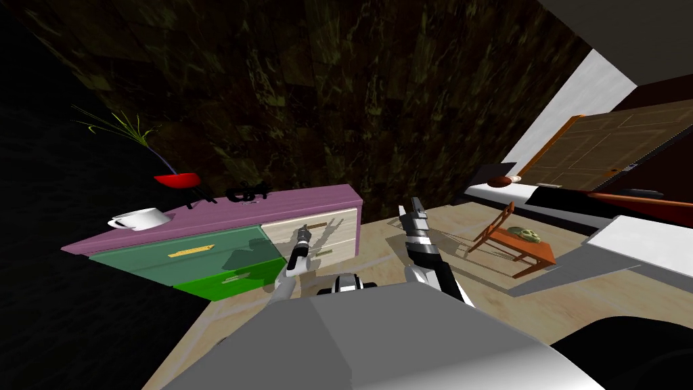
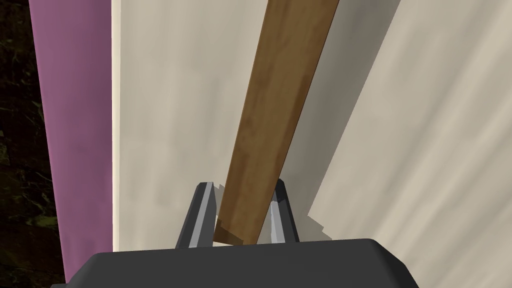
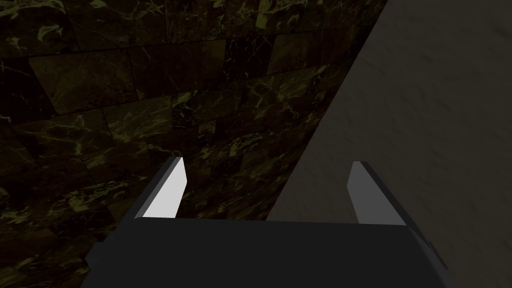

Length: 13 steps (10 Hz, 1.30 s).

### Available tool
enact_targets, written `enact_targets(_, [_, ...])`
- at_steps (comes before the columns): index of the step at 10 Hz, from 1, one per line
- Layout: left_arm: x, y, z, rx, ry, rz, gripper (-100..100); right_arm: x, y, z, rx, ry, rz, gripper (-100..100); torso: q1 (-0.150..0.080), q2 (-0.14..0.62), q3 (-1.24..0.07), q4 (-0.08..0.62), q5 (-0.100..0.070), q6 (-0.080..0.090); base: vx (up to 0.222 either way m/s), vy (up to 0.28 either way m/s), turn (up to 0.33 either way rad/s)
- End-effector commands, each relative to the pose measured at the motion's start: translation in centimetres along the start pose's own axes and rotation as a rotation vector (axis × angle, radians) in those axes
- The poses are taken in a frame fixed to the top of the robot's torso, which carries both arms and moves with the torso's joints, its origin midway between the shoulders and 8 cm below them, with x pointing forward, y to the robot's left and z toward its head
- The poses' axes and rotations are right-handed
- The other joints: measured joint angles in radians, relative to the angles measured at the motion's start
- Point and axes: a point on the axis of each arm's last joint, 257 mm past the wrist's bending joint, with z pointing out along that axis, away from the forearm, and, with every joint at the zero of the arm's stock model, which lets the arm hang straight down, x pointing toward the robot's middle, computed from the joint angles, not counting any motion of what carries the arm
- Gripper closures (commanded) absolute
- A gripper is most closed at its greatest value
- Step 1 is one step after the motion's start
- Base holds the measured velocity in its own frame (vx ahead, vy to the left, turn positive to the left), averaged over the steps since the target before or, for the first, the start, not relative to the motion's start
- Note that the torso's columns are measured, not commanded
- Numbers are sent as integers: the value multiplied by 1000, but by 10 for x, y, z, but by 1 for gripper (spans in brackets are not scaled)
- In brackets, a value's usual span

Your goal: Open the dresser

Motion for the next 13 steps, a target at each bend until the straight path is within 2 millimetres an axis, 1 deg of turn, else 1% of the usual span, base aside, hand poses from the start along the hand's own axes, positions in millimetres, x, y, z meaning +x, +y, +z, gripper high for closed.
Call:
enact_targets(1, [-8, 7, -20, -14, -27, -11, 100, 0, 0, 0, 0, 0, 0, 0, 0, -1, 0, 0, 1, 3, 26, 21, -130])
enact_targets(2, [-12, 10, -26, -20, -34, -9, 100, 0, 0, 0, 0, 0, 0, 0, -1, -1, -1, 1, 1, 4, 18, 16, -33])
enact_targets(3, [-17, -1, -33, 5, -51, -15, 100, 0, 0, 0, 0, 0, 0, 0, -1, 0, 0, 0, 1, 2, 23, 18, -177])
enact_targets(4, [-26, 7, -43, -12, -65, -11, 100, 0, 0, 0, 0, 0, 0, 0, -2, 0, 0, 2, 0, 4, 26, 21, -121])
enact_targets(5, [-28, -5, -46, 14, -77, -17, 100, 0, 0, 0, 0, 0, 0, 0, -2, -1, 0, 0, 1, 3, 34, 22, -172])
enact_targets(6, [-38, 0, -59, 2, -93, -11, 100, 0, 0, 0, 0, 0, 0, 0, -3, -1, 0, 2, 0, 5, 34, 27, -143])
enact_targets(7, [-41, -12, -63, 27, -108, -14, 100, 0, 0, 0, 0, 0, 0, 0, -3, -1, 0, 0, 1, 4, 33, 25, -206])
enact_targets(8, [-47, -11, -71, 24, -117, -10, 100, 0, 0, 0, 0, 0, 0, 0, -3, -1, 0, 1, 1, 5, 24, 19, -115])
enact_targets(9, [-54, -3, -80, 7, -129, -5, 100, 0, 0, 0, 0, 0, 0, 0, -3, 0, 1, 2, 0, 3, 16, 3, -25])
enact_targets(10, [-58, -15, -85, 29, -146, -6, 100, 0, 0, 0, 0, 0, 0, 0, -1, 1, 1, 0, 1, 0, 16, 4, -183])
enact_targets(11, [-66, -12, -97, 20, -160, 1, 100, 0, 0, 0, 0, 0, 0, 0, 0, 1, 1, 2, 0, 2, 21, 20, -112])
enact_targets(12, [-68, -11, -99, 16, -163, 3, 100, 0, 0, 0, 0, 0, 0, 0, 0, 1, 1, 2, 1, 1, 14, 10, -11])
enact_targets(13, [-73, -22, -105, 37, -181, 4, 100, 0, 0, 0, 0, 0, 0, 0, 1, 0, 1, 0, 1, -1, 20, 13, -226])
